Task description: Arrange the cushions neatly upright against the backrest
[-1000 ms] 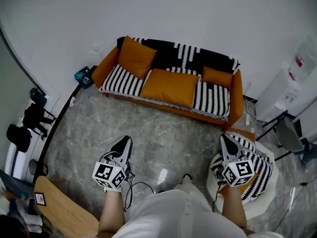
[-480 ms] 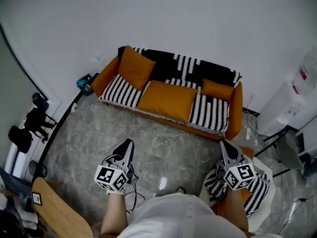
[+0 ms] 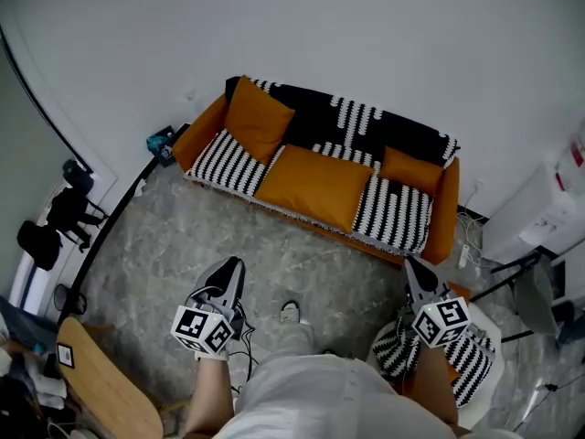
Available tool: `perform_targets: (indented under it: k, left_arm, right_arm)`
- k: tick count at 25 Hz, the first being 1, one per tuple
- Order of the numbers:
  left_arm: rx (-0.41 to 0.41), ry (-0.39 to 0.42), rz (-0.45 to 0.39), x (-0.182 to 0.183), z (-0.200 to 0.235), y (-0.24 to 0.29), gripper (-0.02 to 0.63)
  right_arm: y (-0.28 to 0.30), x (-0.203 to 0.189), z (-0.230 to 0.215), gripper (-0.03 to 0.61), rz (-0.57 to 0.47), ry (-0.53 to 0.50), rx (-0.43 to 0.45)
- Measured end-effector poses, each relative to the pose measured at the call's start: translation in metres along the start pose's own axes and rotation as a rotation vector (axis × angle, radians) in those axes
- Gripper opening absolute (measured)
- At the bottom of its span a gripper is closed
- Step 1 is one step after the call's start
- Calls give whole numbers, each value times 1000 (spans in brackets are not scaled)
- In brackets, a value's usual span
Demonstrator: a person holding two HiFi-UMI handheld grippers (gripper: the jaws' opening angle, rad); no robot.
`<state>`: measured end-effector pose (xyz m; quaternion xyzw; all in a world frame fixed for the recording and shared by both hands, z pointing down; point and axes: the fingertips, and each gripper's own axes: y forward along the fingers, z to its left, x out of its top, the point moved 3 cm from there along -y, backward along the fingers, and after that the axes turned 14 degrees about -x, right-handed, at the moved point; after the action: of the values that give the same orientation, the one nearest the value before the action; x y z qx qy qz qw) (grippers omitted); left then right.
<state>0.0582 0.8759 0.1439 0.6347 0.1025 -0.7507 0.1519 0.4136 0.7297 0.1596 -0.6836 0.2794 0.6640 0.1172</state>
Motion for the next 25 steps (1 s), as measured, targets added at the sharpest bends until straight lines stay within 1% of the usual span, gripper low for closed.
perform_targets:
  k: [3, 7, 11, 15, 18, 21, 25]
  left_arm:
    - [-9, -8, 21, -8, 25, 18, 52]
    - [-25, -24, 41, -11, 73, 49, 52]
    - [-32, -9, 32, 2, 131, 87, 52]
    - [-67, 15, 41, 20, 179, 122, 52]
    - [-88, 27, 49, 27, 212, 135, 52]
    - [-93, 14, 42, 30, 239, 146, 52]
    - [-103, -6, 36, 29, 258, 165, 52]
  right_arm:
    - [29, -4, 1, 18, 18, 2, 4]
    - [83, 2, 2, 18, 38, 4, -15]
    - [145, 24, 2, 18, 17, -13, -26]
    - [198, 43, 4, 18, -6, 7, -51]
    - [227, 47, 10, 18, -12, 22, -68]
    - [248, 42, 17, 20, 8, 25, -75]
    - [271, 35, 17, 20, 48, 17, -80]
